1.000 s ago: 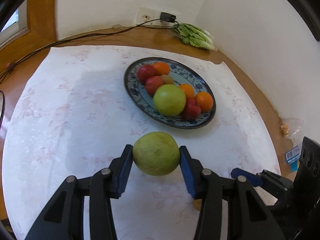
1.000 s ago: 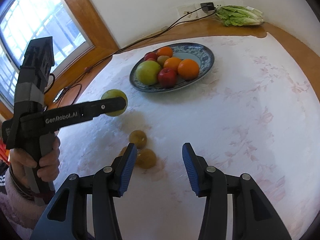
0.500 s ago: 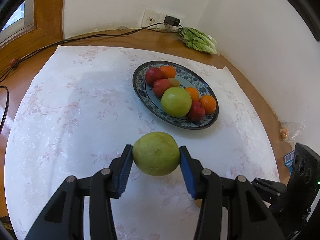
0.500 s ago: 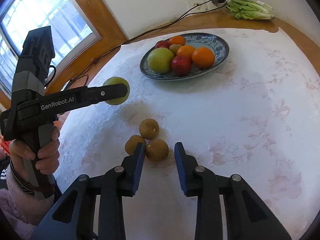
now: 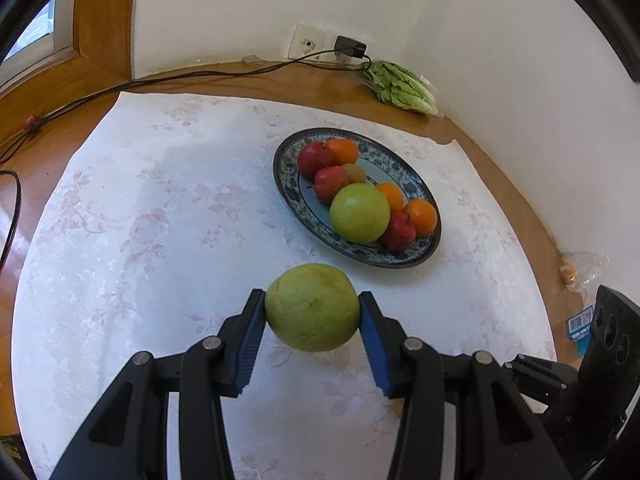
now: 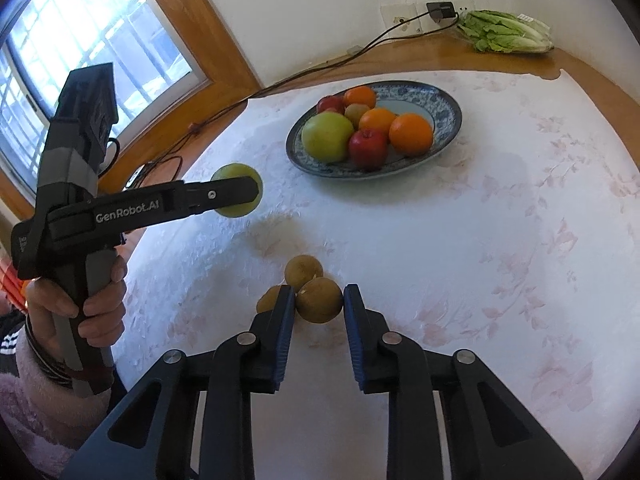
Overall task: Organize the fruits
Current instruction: 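Grasp a brown kiwi with the right gripper while the left gripper holds the pomelo, then carry the pomelo in the left gripper onto the plate while the right gripper carries the kiwi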
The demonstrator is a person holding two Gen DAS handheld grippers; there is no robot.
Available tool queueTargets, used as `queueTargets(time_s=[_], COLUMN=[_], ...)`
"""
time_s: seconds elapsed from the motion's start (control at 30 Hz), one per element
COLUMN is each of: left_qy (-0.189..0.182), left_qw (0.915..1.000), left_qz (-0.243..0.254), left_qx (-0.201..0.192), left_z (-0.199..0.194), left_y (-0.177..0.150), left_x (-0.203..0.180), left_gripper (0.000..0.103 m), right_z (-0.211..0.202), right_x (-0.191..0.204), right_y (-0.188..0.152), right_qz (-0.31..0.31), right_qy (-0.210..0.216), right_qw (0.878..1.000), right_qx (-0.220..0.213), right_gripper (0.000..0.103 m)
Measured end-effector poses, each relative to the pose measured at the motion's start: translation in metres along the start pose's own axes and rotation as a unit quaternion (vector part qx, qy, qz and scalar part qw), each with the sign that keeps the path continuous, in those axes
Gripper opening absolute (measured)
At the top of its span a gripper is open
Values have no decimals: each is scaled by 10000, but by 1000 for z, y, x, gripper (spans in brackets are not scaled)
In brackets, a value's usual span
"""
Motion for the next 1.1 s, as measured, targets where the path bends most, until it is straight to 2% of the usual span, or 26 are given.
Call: queueTargets(time_s=[0.3,0.7,1.1], left_qy=[82,257,542], left_qw=[9999,9992,9977], left_qz=[67,229,358], left_qx=[-113,-183,-182], left_z=[-8,-7,7], left_y=[2,26,55], left_x=[-8,-15,-17], left_gripper=[48,48,48], right_z=[-13,-39,-60], right_x=[-16,-37,-44], right_y=[10,30,67], right_qz=[192,417,325], right_qy=[53,30,-482], right_qw=[9998,9985,9963], right_qx=[-82,-349,-637], right_gripper=[26,26,26])
Point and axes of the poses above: each gripper's, at about its wrist camera, not at the fingertips, and z roughly the way its jaws point, x to its left, y to its top, the point moved 4 cm from there along z, roughly the way its jaws point, and after that the axes turned 14 degrees about x, right-handed, at the moved point
